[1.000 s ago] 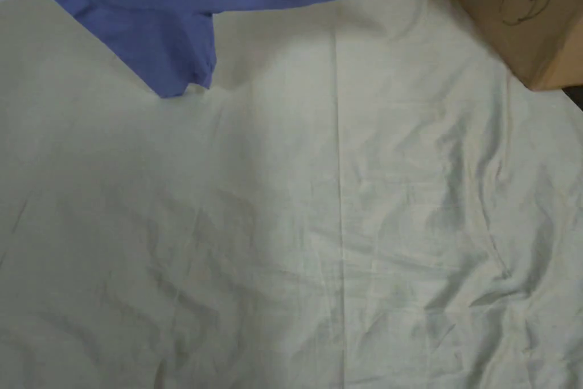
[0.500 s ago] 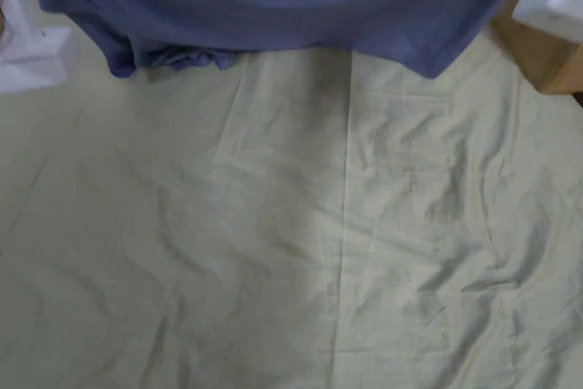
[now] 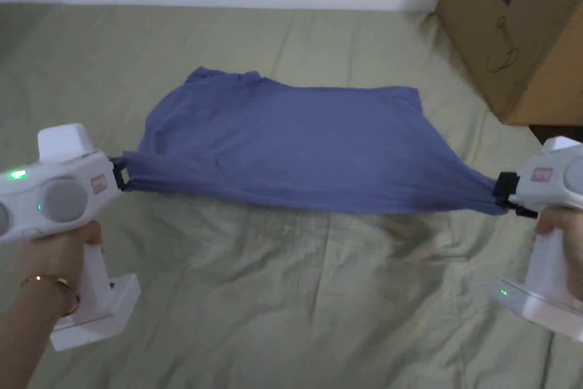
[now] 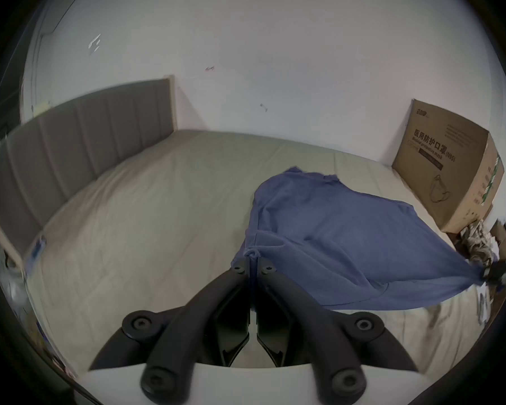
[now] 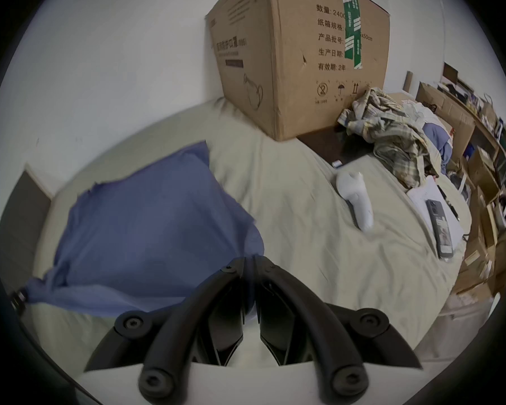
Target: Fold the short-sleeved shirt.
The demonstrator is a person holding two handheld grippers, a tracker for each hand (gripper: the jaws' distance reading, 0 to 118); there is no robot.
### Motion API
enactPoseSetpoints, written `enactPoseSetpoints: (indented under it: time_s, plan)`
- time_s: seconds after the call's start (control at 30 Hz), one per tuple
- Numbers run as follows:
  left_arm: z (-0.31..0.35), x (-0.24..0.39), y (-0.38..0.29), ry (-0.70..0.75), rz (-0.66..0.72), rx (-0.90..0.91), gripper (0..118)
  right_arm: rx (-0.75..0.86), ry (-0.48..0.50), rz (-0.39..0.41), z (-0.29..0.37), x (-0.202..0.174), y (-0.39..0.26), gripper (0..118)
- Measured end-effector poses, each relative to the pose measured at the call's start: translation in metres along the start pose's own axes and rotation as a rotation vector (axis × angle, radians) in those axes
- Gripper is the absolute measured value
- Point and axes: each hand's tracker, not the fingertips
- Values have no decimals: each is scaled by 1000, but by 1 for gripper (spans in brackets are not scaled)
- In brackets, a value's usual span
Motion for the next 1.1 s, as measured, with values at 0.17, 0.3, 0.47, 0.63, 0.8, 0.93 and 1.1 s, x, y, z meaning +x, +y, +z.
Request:
enactPoseSetpoints:
  time_s: [0.17, 0.3, 0.47, 0.63, 0.8, 0.93, 1.1]
  plan:
    - [51, -36, -57, -9, 68, -3, 0, -33, 47, 70, 29, 32, -65, 5]
    - [83, -49, -91, 8, -6, -22, 0, -36, 110, 10, 56, 54, -112, 5]
    - [105, -62, -114, 31, 16, -80, 0, -33, 100, -7, 78, 74, -156, 5]
    - [121, -75, -129, 64, 23, -171, 0, -70, 103, 58, 92, 82, -173, 5]
    - [133, -89, -136, 138, 43, -238, 61, -59, 85, 136, 106, 78, -165, 46]
    - [155, -99, -117, 135, 107, -121, 113, 40, 45, 187, 130, 77, -147, 107]
    - [180, -73, -79, 59, 50, 122, 113, 256, 10, 279, 173, 62, -121, 107]
